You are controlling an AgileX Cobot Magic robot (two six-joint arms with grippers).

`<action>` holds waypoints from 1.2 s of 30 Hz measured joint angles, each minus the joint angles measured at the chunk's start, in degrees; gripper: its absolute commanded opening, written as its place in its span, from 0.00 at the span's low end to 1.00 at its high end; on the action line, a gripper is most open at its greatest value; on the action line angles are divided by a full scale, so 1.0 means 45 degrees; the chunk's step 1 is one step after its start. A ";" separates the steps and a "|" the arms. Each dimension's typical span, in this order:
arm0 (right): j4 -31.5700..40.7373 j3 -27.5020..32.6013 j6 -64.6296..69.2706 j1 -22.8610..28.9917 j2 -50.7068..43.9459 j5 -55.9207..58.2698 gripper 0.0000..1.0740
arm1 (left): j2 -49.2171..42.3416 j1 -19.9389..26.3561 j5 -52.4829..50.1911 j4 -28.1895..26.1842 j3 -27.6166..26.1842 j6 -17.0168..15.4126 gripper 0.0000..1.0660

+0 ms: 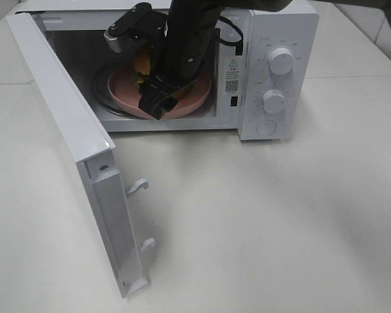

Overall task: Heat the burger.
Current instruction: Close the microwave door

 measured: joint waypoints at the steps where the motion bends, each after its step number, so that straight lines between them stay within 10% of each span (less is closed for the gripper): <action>1: 0.0000 0.0000 0.0484 0.0000 -0.0216 0.0267 0.65 | 0.0000 0.0000 0.0000 0.0000 0.0000 0.0000 0.00; 27: 0.1019 0.0102 0.5653 0.0013 -0.1044 0.4622 0.65 | 0.0000 0.0000 0.0000 0.0000 0.0000 0.0000 0.00; 36: -0.0471 0.3272 0.6303 -0.0064 -0.3094 0.4660 0.65 | 0.0000 0.0000 0.0000 0.0000 0.0000 0.0000 0.00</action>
